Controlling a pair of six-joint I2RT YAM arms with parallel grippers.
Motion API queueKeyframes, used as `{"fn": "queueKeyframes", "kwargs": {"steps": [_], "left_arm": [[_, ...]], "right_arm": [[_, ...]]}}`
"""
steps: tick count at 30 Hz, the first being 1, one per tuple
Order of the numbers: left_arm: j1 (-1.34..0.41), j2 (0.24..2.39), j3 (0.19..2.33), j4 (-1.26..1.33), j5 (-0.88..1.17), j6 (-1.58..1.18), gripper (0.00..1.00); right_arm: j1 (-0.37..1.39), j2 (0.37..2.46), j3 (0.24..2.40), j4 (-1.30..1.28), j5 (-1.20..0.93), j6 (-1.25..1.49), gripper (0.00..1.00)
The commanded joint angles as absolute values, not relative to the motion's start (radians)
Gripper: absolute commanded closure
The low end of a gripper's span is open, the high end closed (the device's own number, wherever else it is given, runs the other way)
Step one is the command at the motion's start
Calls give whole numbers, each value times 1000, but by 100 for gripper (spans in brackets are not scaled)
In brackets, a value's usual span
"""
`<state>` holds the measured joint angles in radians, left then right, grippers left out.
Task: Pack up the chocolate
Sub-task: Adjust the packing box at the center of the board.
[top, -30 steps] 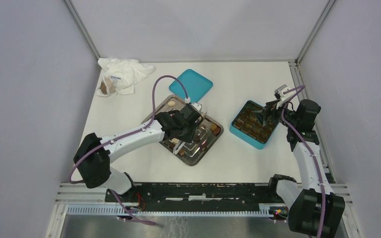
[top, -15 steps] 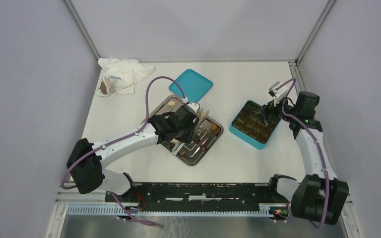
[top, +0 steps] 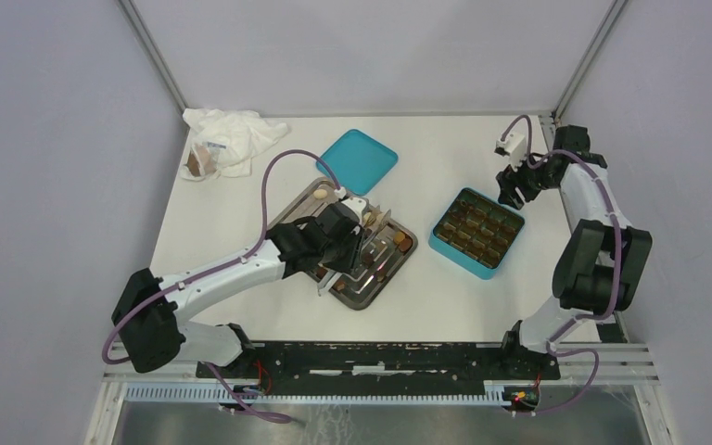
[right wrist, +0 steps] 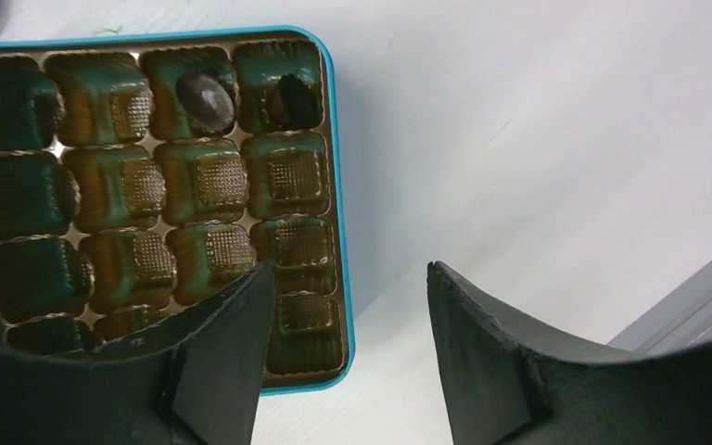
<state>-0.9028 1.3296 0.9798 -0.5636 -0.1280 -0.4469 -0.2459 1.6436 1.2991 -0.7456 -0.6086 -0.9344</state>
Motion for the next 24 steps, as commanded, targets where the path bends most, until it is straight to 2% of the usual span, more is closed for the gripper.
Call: {"fn": "queueKeyframes", "kwargs": {"steps": [1,15,20,24], "left_arm": [[-902,1273,963,-494,-122,-427,98],[-901,1264,950,-494,-123,-433,98],[-902,1274,957,-494,-123,-431,98],[-902,1277,961,-495,-122,-431,98]], "right_arm": [[-202,1710,1382,-812,-514,-972,34],[-102,1901,1468,-787,-394,-927,38],[-82,1931,1466,-775,-360,-941,47],[-81,1928,1459,-768,-374,-971,66]]}}
